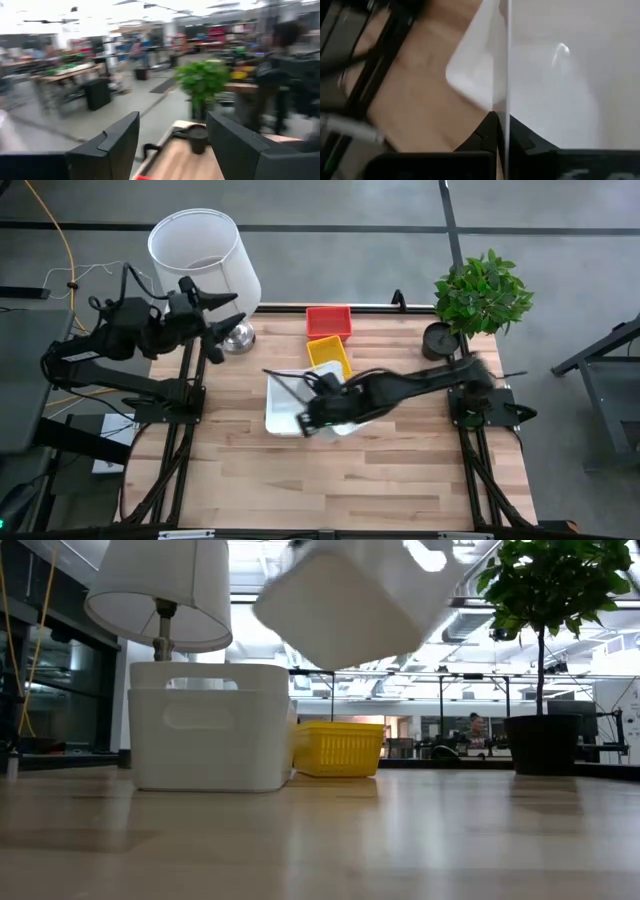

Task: Stack baskets by color
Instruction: Stack the top white bin on the bottom white bin

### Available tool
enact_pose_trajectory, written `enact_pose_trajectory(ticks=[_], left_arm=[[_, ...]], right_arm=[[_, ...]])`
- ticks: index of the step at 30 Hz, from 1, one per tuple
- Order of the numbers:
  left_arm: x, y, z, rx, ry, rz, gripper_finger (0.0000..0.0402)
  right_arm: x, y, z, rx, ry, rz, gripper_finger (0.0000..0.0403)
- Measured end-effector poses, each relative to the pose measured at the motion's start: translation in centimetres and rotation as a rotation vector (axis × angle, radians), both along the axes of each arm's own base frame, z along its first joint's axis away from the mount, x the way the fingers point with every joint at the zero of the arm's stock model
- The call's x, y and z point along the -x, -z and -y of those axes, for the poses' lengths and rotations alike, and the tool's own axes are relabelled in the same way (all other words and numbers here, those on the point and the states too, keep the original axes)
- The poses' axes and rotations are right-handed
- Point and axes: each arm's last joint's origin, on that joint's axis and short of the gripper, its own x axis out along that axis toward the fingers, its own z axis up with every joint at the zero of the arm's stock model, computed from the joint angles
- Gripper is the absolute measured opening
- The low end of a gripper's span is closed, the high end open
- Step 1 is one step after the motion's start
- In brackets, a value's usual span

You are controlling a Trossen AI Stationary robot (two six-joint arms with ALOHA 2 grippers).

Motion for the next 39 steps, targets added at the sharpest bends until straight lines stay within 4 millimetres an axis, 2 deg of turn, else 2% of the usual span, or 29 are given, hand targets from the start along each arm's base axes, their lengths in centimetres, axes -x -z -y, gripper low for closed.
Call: enact_pose_trajectory(ticks=[4,6,8,12,16,22,27,31,39], left_arm=[[0.8,-0.2,0.3,-0.009,0.106,0.010,0.0220],[0.8,-0.2,0.3,-0.010,0.107,0.012,0.0220],[0.8,-0.2,0.3,-0.009,0.106,0.011,0.0220],[0.8,-0.1,0.3,-0.008,0.106,0.005,0.0220],[0.8,0.0,0.3,-0.006,0.113,-0.003,0.0220],[0.8,0.0,0.3,-0.005,0.113,-0.003,0.0220],[0.8,0.0,0.3,-0.004,0.113,-0.002,0.0220],[0.8,0.0,0.3,-0.006,0.112,-0.003,0.0220],[0.8,0.0,0.3,-0.006,0.104,-0.001,0.0220]], right_arm=[[-3.9,0.4,-0.5,0.044,0.119,0.006,0.0000],[-5.4,2.3,-0.1,0.033,0.176,0.039,0.0000],[-6.4,4.4,0.3,-0.001,0.232,0.073,0.0000],[-7.1,6.1,1.2,0.018,0.349,0.131,0.0000],[-7.6,5.5,1.7,0.058,0.385,0.197,0.0000],[-8.4,2.7,2.8,0.108,0.322,0.316,0.0000],[-9.3,1.6,4.5,0.127,0.290,0.405,0.0000],[-9.9,2.5,5.2,0.099,0.272,0.380,0.0000],[-10.4,4.0,4.2,0.002,0.248,0.353,0.0000]])
